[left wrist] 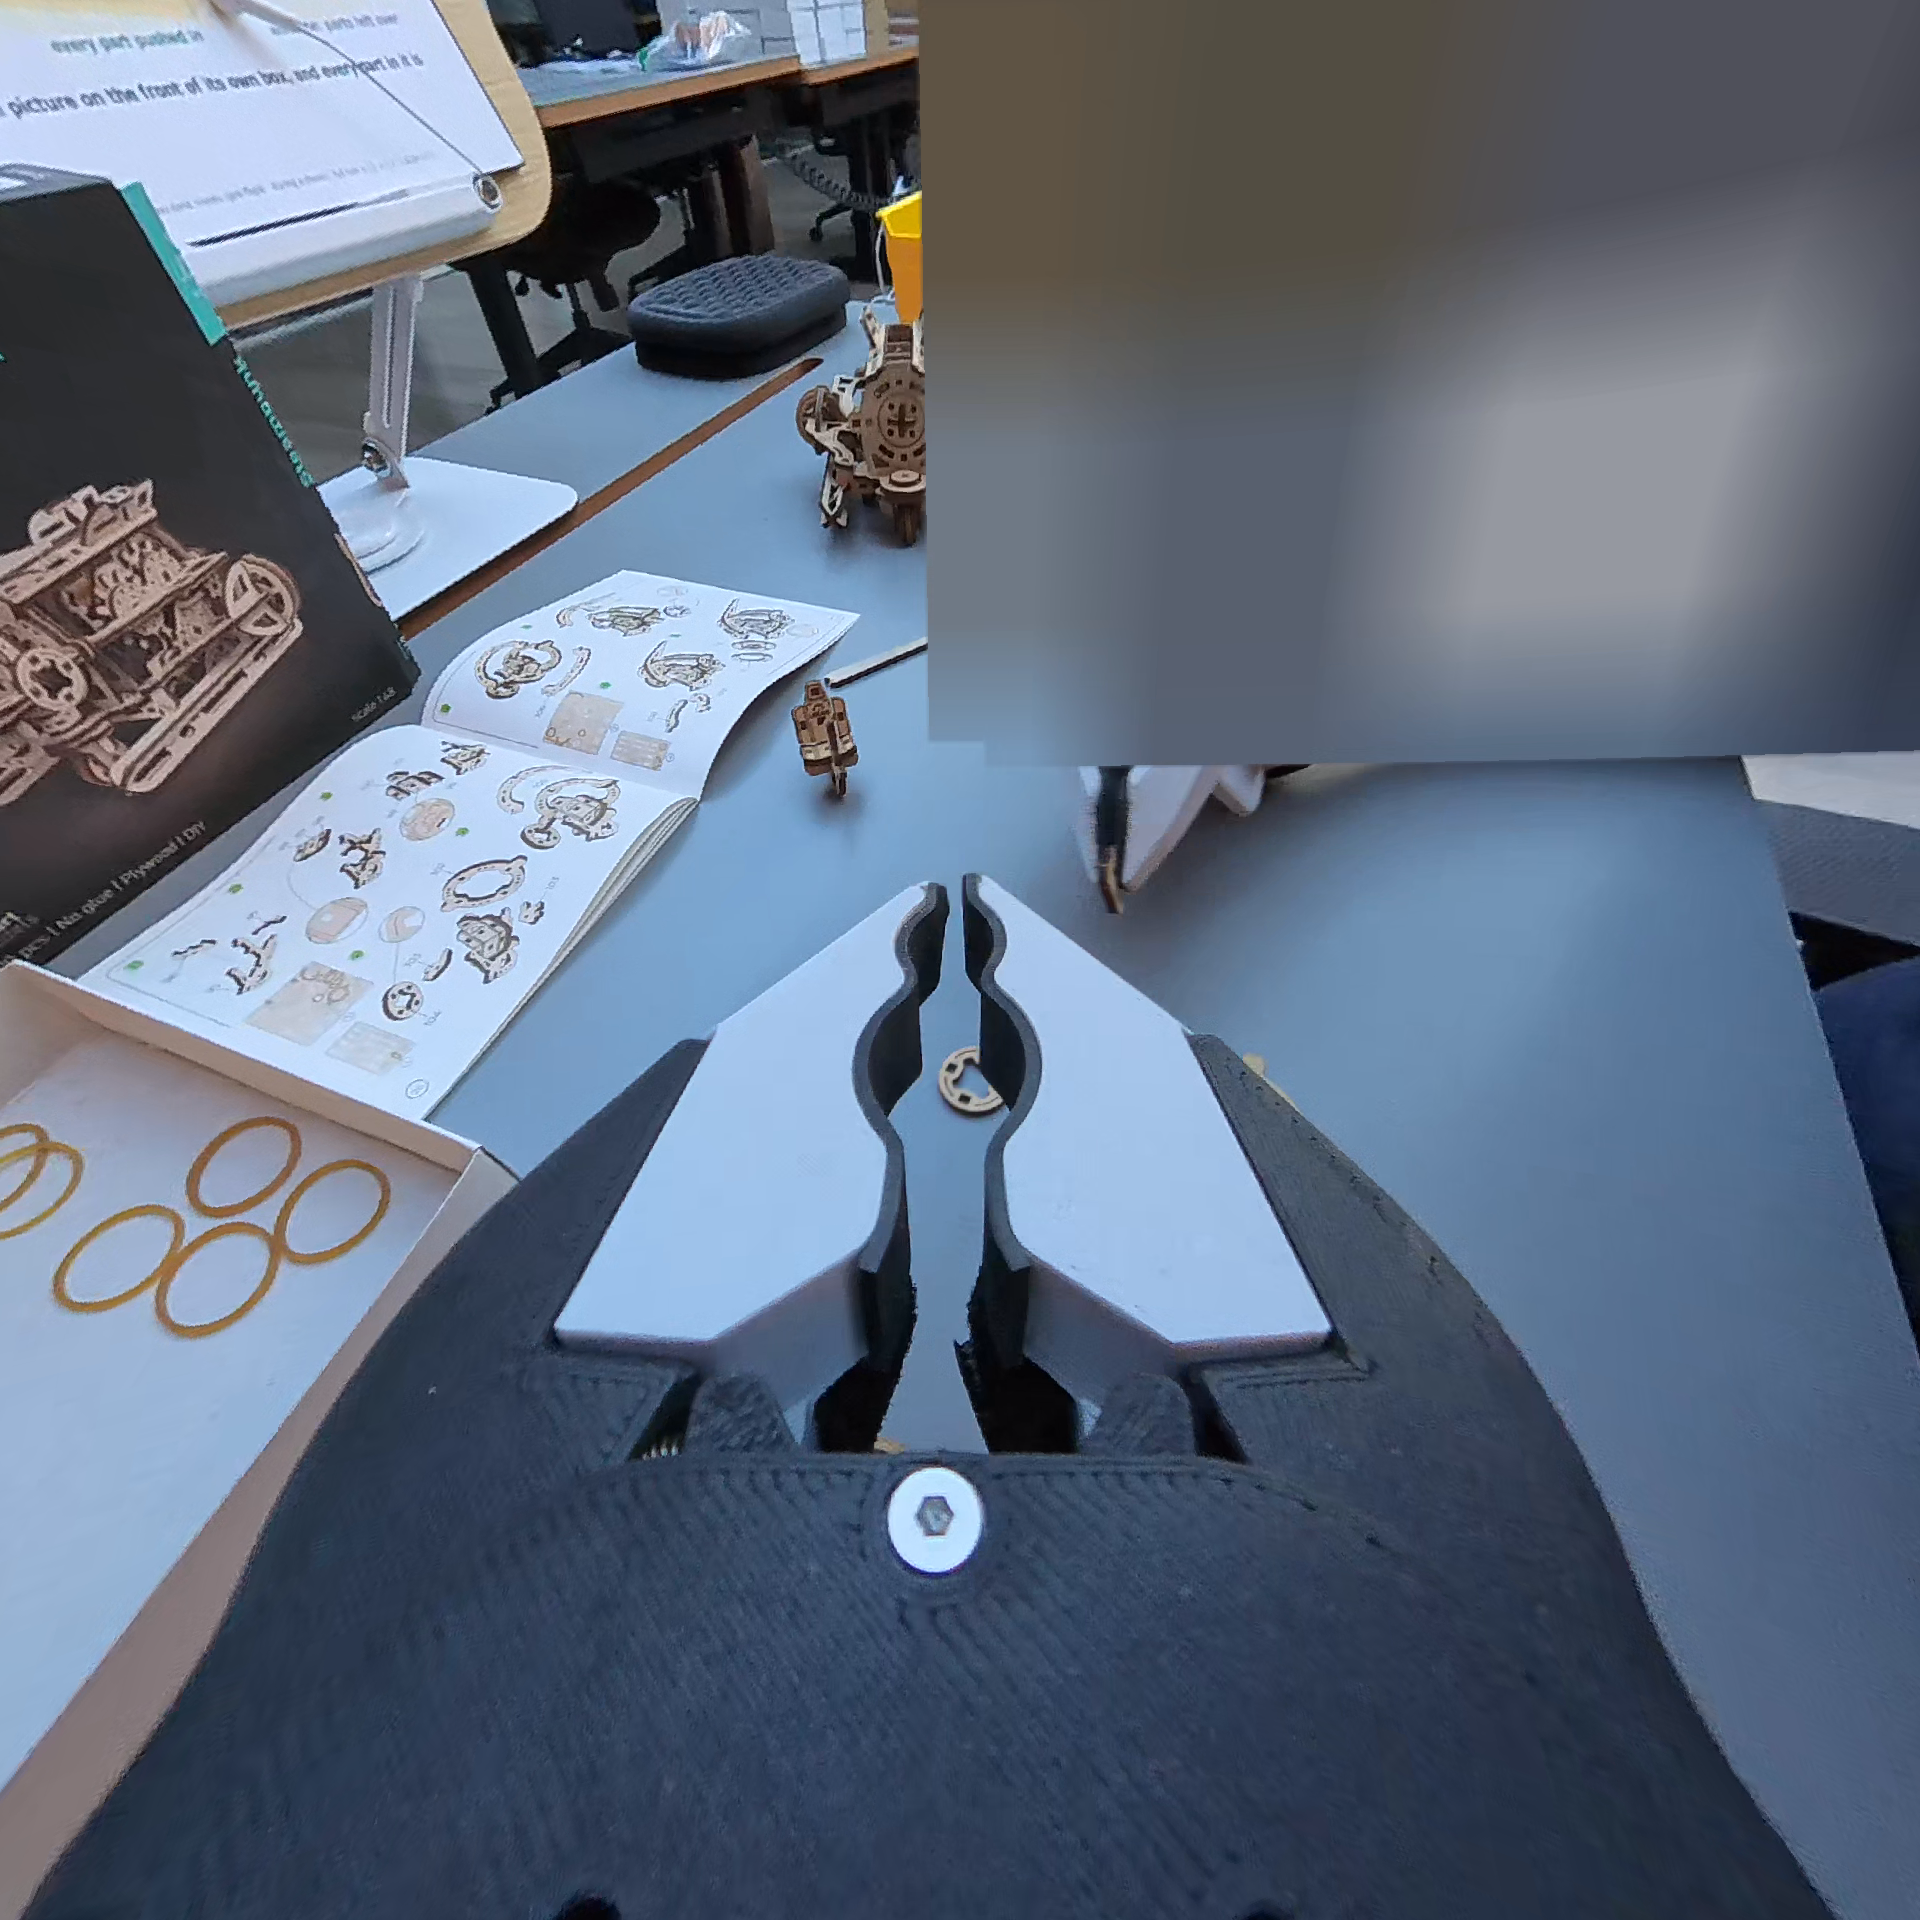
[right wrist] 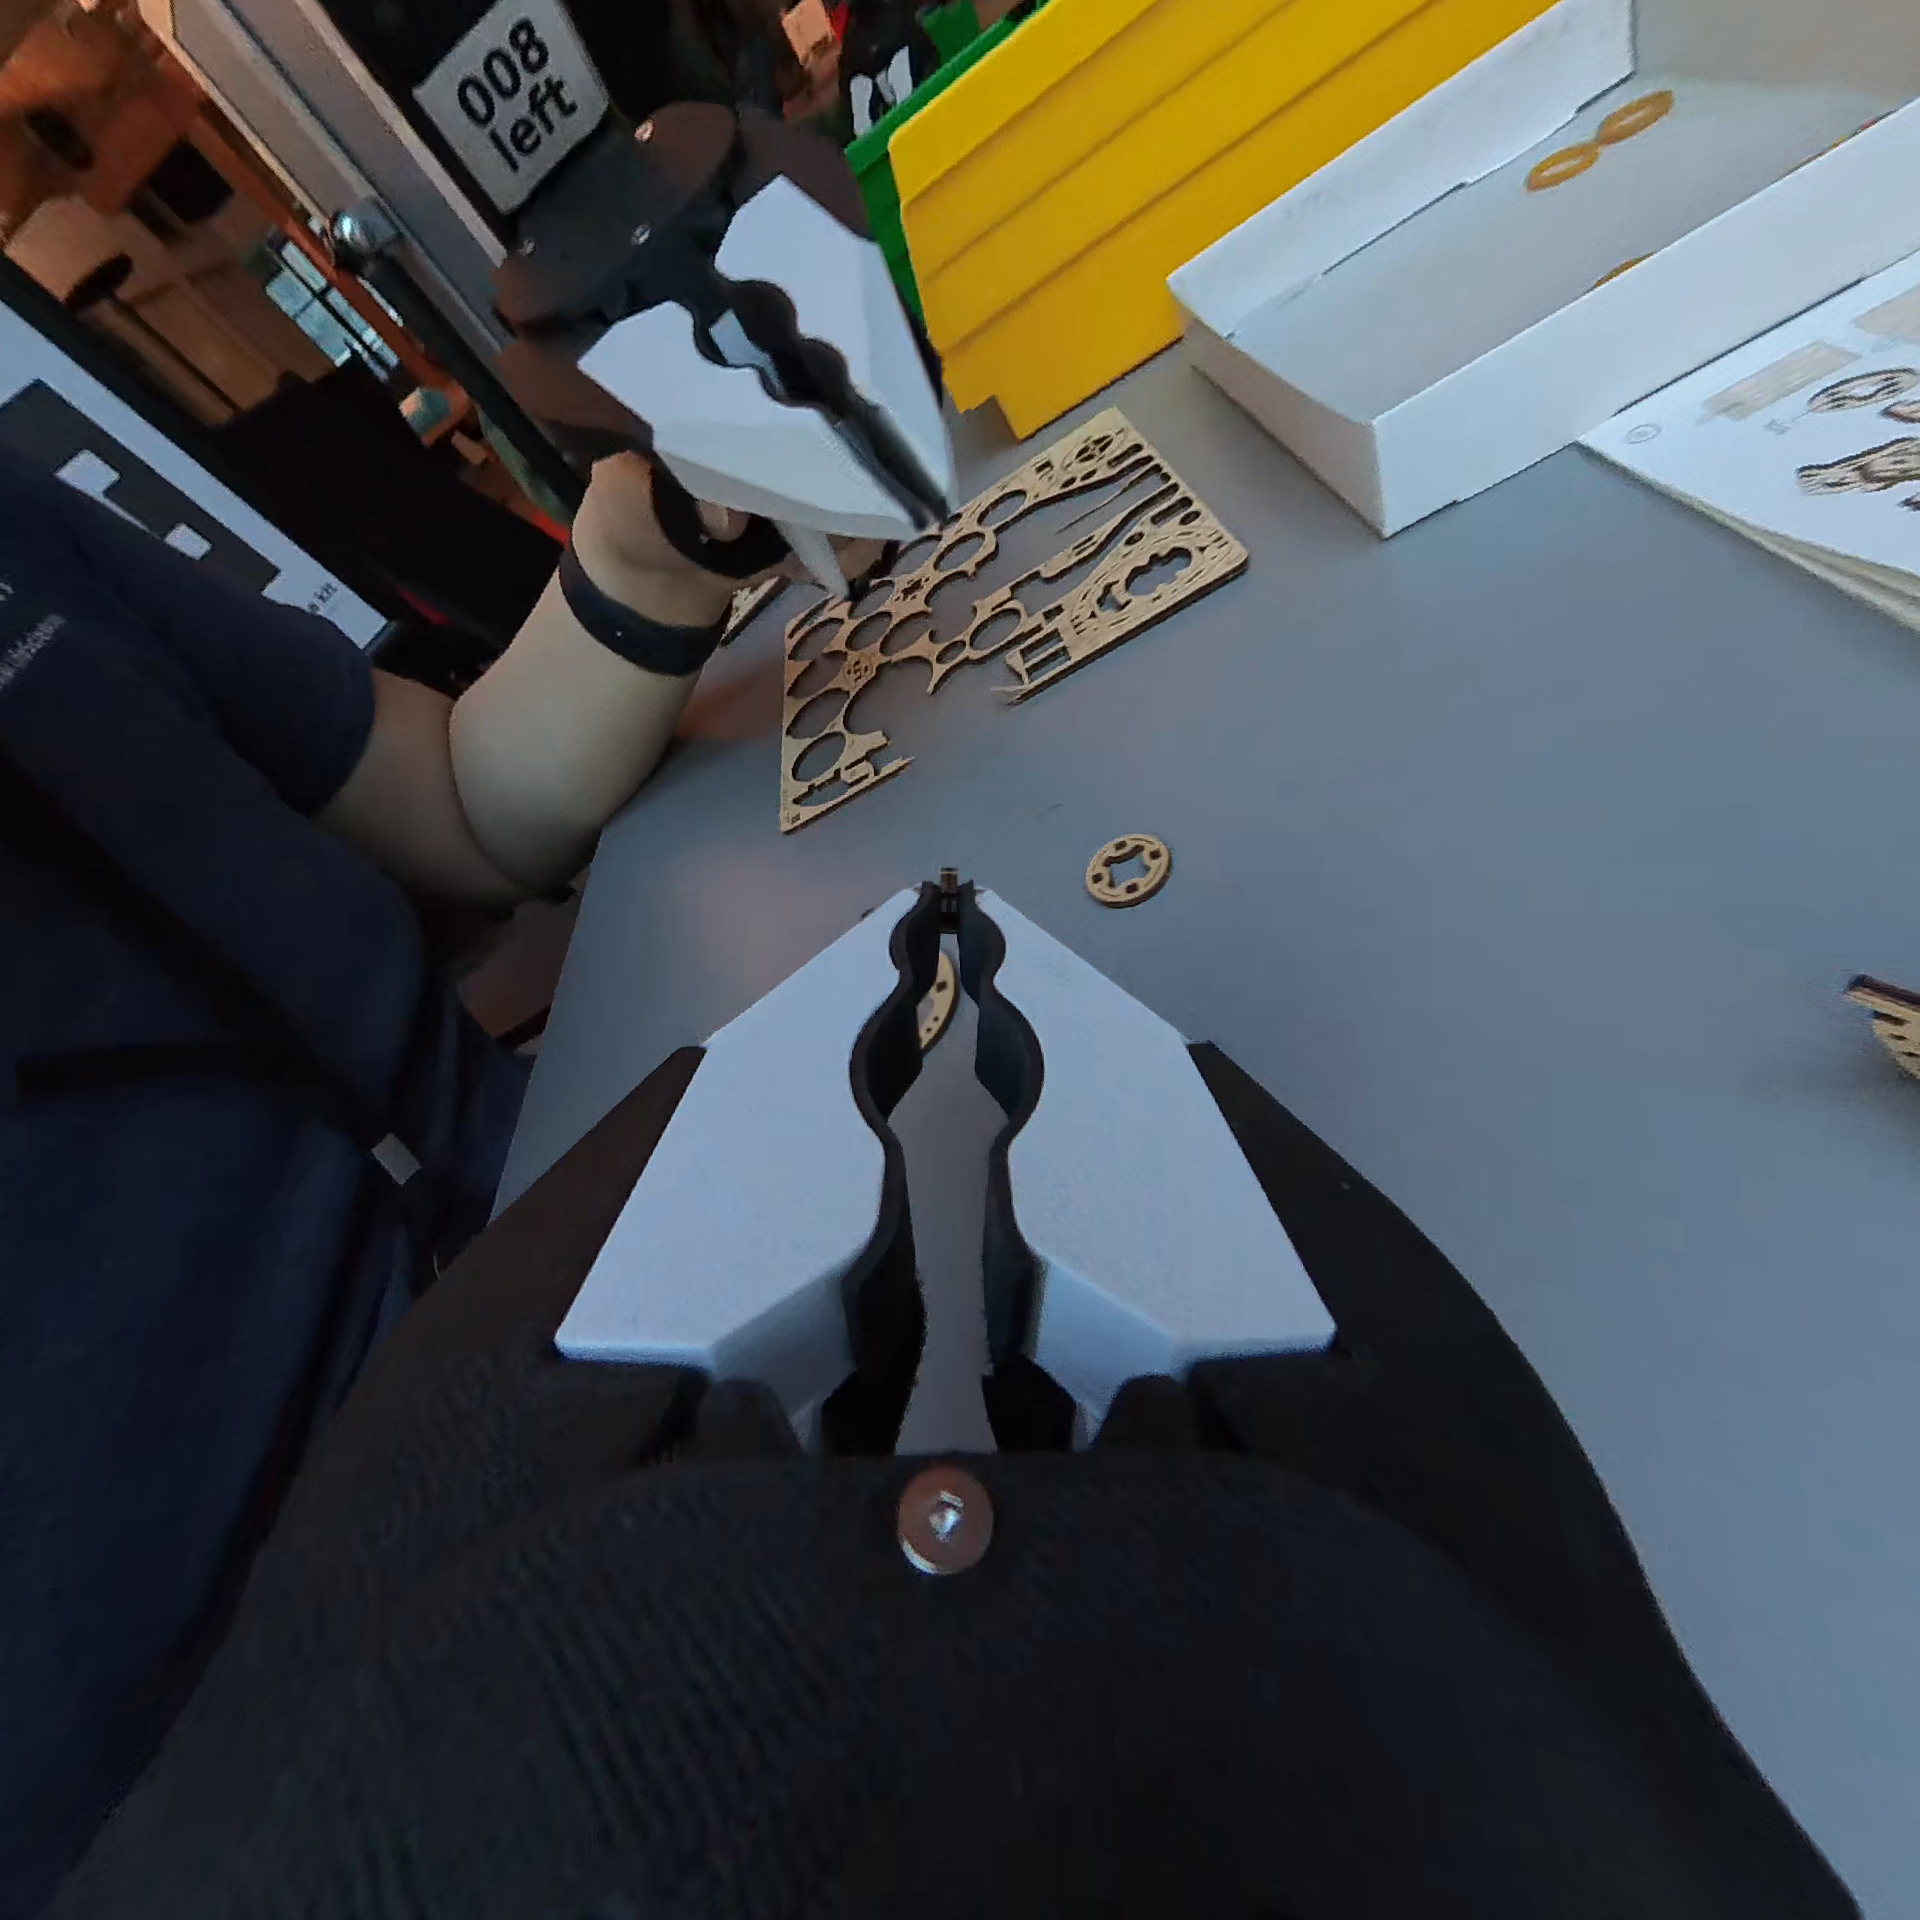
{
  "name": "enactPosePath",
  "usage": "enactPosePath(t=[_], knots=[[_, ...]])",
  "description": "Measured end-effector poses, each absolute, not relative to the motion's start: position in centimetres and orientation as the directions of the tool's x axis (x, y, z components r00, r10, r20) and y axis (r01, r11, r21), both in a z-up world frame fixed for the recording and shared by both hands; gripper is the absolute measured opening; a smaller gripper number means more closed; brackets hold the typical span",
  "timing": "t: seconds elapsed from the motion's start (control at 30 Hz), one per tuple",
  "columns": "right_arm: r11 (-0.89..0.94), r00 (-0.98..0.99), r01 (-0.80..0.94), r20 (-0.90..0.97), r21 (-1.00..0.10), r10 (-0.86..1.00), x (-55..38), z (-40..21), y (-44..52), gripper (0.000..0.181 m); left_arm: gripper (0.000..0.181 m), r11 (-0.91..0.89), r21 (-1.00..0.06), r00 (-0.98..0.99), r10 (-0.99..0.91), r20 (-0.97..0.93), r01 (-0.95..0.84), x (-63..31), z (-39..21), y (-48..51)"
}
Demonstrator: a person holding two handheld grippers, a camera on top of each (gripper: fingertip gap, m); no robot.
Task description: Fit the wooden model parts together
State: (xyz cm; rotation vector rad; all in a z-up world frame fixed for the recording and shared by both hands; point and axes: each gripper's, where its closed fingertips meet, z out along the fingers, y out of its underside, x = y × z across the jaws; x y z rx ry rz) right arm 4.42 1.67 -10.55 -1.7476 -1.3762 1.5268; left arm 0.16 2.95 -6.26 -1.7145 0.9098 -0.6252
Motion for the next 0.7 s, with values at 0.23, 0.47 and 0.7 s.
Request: enactPosePath(t=[0.23, 0.47, 0.7], knots=[[-0.3, -0.101, 0.498, -0.398, -0.814, 0.912, 4.0, -12.4, -1.8, 0.001, 0.001, -0.206, -0.921, 0.608, -0.793, -0.041, -0.33, -0.6, -8.0, 3.8], [-0.249, -0.041, 0.543, -0.322, -0.802, 0.946, 4.5, -13.9, -2.6, 0.001, 0.0, -0.159, -0.903, 0.602, -0.788, -0.127, -0.399, 0.1, -8.1, 3.5], [-0.219, -0.03, 0.596, -0.294, -0.773, 0.955, 4.6, -14.9, -3.0, 0.001, 0.0, -0.16, -0.901, 0.595, -0.794, -0.127, -0.404, 0.4, -8.2, 3.4]])
